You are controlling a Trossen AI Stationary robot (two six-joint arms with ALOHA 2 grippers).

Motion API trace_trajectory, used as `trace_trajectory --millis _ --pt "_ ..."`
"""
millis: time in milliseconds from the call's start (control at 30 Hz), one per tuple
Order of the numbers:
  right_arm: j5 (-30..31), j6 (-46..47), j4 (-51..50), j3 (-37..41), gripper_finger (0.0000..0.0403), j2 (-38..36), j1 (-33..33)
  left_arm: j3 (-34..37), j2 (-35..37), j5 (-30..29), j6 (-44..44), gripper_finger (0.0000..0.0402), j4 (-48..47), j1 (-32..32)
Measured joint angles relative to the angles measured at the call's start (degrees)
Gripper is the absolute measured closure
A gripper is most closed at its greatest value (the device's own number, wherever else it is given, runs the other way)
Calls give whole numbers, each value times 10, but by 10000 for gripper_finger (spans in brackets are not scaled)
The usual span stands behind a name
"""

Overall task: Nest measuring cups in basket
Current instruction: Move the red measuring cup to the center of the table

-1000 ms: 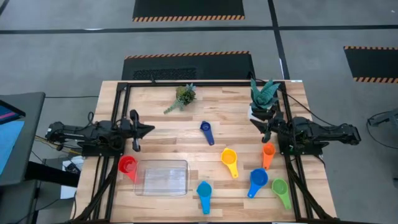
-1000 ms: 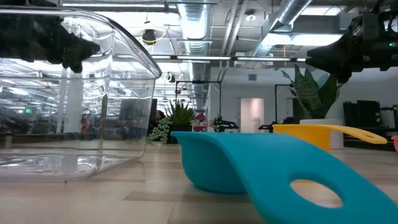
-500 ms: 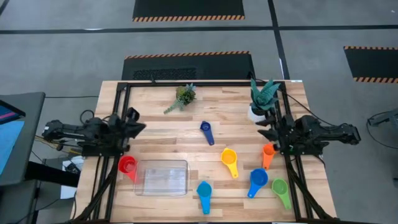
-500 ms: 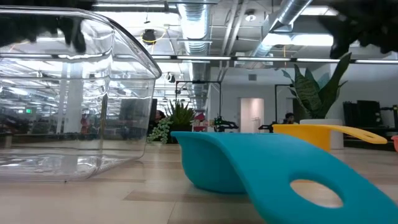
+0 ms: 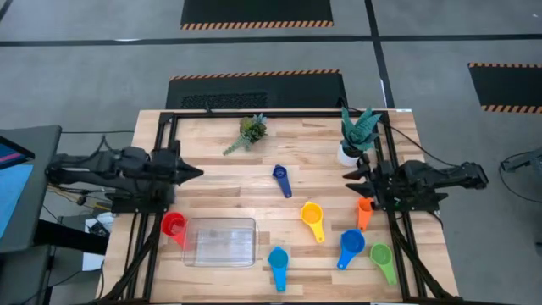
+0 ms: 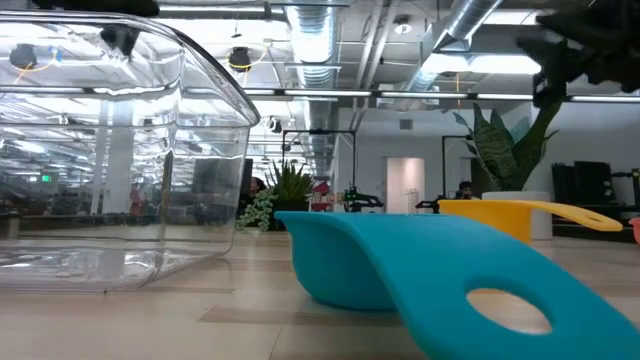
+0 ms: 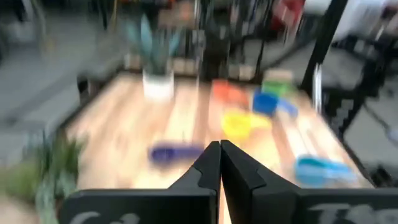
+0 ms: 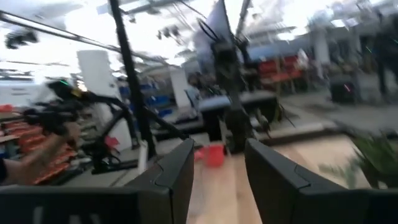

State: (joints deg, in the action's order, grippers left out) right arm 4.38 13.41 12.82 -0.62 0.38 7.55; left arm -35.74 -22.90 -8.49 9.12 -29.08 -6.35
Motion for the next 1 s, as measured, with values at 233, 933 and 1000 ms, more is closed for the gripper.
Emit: trace_trajectory --millis 233,933,1000 --pt "63 39 -68 0 239 0 11 -114 -119 92 137 401 -247 -1" --pt "66 47 -106 -2 248 9 11 -82 -283 252 490 401 -476 -50" --pt "66 47 -108 -2 248 17 11 -69 -282 250 525 401 -458 -67"
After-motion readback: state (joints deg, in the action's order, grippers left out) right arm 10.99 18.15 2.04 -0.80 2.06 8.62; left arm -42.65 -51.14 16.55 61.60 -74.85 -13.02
